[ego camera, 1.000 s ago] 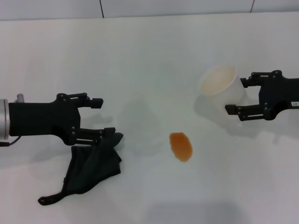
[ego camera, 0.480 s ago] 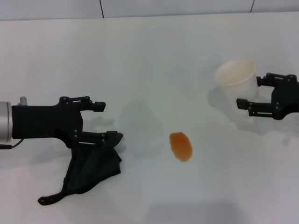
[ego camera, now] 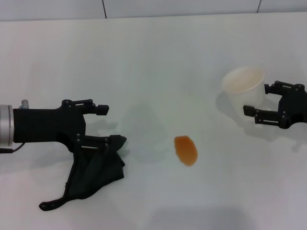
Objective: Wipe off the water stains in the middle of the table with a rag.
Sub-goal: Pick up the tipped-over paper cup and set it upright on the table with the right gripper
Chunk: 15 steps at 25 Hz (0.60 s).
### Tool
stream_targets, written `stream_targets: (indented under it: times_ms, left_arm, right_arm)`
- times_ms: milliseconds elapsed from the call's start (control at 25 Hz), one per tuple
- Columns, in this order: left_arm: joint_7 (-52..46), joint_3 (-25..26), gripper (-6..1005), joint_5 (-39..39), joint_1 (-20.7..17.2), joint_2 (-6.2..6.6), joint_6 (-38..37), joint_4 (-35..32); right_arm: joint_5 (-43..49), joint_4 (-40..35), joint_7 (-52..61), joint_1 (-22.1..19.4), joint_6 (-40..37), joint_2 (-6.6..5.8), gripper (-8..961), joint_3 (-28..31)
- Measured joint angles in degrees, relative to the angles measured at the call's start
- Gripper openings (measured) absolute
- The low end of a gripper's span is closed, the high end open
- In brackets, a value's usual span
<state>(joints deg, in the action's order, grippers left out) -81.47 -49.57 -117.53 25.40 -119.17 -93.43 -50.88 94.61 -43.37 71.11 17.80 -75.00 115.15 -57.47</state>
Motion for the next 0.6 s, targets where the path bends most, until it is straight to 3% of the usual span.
stream_targets:
  times_ms: [600]
  left_arm:
    - [-0.2, 0.0, 861, -0.2, 0.0, 0.0, 0.1, 0.0]
  right_arm:
    - [-1.8, 4.0, -1.8, -0.3, 1.3, -0.01, 771, 1.0]
